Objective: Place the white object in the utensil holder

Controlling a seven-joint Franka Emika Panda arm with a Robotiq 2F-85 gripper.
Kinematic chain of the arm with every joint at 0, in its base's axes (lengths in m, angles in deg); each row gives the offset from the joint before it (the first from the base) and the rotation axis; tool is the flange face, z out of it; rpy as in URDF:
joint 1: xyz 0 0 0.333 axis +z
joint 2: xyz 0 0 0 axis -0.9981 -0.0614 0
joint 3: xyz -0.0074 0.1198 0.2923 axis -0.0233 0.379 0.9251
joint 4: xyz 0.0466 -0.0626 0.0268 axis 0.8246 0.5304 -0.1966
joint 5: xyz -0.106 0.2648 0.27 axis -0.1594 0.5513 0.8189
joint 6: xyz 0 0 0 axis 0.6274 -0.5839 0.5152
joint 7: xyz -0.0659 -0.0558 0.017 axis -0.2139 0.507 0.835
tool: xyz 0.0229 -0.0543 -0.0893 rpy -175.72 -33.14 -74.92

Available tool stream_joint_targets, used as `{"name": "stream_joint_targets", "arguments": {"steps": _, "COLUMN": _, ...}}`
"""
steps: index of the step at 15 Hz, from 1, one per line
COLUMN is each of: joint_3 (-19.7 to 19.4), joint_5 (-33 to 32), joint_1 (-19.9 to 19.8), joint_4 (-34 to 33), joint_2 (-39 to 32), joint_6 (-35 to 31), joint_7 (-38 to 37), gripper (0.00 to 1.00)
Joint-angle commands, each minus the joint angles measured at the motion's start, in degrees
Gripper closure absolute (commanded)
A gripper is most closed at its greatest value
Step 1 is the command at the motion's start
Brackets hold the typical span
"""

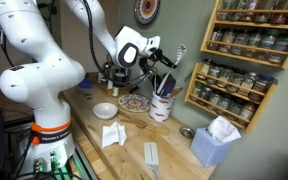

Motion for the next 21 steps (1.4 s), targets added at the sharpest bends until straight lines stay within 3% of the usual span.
{"name": "stream_joint_targets", "arguments": {"steps": 1, "joint_3": 9.9, "joint_5": 4.0, "joint_1": -8.1, "joint_4": 0.0, "joint_2": 1.0, "joint_6": -4.1, "joint_7": -0.7, "gripper": 0.96}}
{"name": "stream_joint_targets", "arguments": {"steps": 6, "joint_3": 21.1, "joint_5": 8.0, "joint_1": -16.7, "joint_4": -0.5, "joint_2": 2.1, "joint_6": -7.2, "joint_7": -1.0, "gripper": 0.96}}
{"name": "stream_joint_targets", "arguments": {"steps": 7, "joint_3": 22.6, "joint_5": 11.2, "joint_1": -17.0, "joint_4": -0.8, "joint_2": 0.8, "joint_6": -7.4, "joint_7": 2.3, "gripper": 0.96}}
{"name": "stream_joint_targets", "arguments": {"steps": 10, "joint_3": 26.6, "joint_5": 12.6, "joint_1": -20.1, "joint_4": -1.3, "joint_2": 0.6, "joint_6": -7.0, "joint_7": 2.2, "gripper": 0.96}}
{"name": "stream_joint_targets", "arguments": {"steps": 20, "joint_3": 30.7, "joint_5": 10.4, "joint_1": -23.7, "joint_4": -2.0, "joint_2": -2.1, "joint_6": -7.3, "joint_7": 1.7, "gripper": 0.96}}
{"name": "stream_joint_targets", "arguments": {"steps": 21, "joint_3": 30.7, "joint_5": 10.5, "joint_1": -23.9, "joint_4": -2.1, "joint_2": -2.0, "joint_6": -7.3, "joint_7": 1.6, "gripper": 0.58}}
